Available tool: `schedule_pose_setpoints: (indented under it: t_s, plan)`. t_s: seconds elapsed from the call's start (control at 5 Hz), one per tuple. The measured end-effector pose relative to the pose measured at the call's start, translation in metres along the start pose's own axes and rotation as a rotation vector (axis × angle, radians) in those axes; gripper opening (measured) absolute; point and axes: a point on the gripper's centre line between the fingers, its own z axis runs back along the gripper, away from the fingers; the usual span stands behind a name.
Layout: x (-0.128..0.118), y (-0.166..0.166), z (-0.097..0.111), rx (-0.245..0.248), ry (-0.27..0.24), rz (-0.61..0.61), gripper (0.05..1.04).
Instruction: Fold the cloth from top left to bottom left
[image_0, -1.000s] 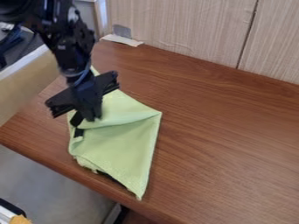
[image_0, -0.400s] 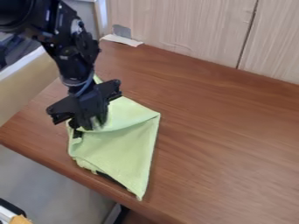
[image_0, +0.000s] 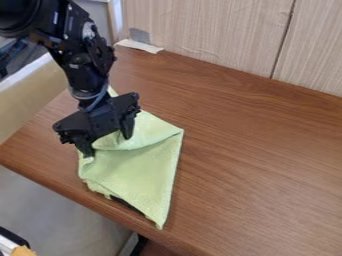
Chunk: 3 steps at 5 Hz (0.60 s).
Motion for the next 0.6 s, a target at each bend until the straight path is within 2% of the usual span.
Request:
schedule_pose_setpoints:
  t_s: [0.4, 0.6]
  plan:
    - [-0.001, 0.015, 0.012, 0.015, -0.002, -0.04, 1.001]
    - [-0.005, 0.028, 0.032, 0.06, 0.012, -0.056, 1.001]
